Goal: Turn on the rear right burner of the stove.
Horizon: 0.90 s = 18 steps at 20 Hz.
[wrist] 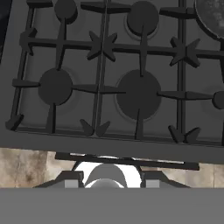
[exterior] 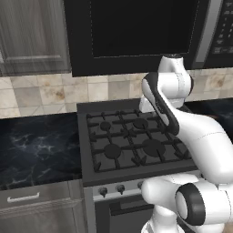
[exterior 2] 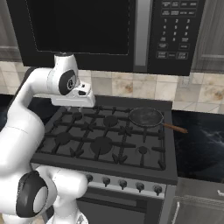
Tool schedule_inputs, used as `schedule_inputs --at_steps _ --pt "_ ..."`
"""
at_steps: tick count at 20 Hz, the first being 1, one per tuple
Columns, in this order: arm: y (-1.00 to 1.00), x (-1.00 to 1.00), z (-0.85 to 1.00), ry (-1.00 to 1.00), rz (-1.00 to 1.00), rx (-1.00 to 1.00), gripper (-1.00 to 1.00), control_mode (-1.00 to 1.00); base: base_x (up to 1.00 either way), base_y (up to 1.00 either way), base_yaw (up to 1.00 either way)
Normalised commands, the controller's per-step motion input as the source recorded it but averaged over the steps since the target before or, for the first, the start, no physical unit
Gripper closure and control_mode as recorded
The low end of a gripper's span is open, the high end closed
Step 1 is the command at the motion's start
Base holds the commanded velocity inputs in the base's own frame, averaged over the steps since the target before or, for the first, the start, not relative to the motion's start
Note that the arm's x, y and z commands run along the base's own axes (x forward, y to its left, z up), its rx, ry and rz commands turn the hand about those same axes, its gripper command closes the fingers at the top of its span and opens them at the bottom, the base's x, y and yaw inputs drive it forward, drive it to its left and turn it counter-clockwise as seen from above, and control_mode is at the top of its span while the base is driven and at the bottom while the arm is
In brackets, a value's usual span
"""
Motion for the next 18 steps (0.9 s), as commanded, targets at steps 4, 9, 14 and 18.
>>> schedule_inputs --at_steps 4,9,14,18 --pt "-0.24 -0.31 -0.03 -0.03 -0.01 0.0 -1.0 -1.0 0.0 0.0 0.0" --pt "-0.9 -0.61 -0.11 -0.11 -0.02 0.0 -1.0 -1.0 0.0 0.0 0.0" --pt "-0.94 -0.5 -0.13 -0.07 0.0 0.0 -1.0 -1.0 0.0 0.0 0.0" --pt "-0.76 -0.27 -0.16 -0.01 0.0 0.0 -1.0 -1.0 0.0 0.0 0.0"
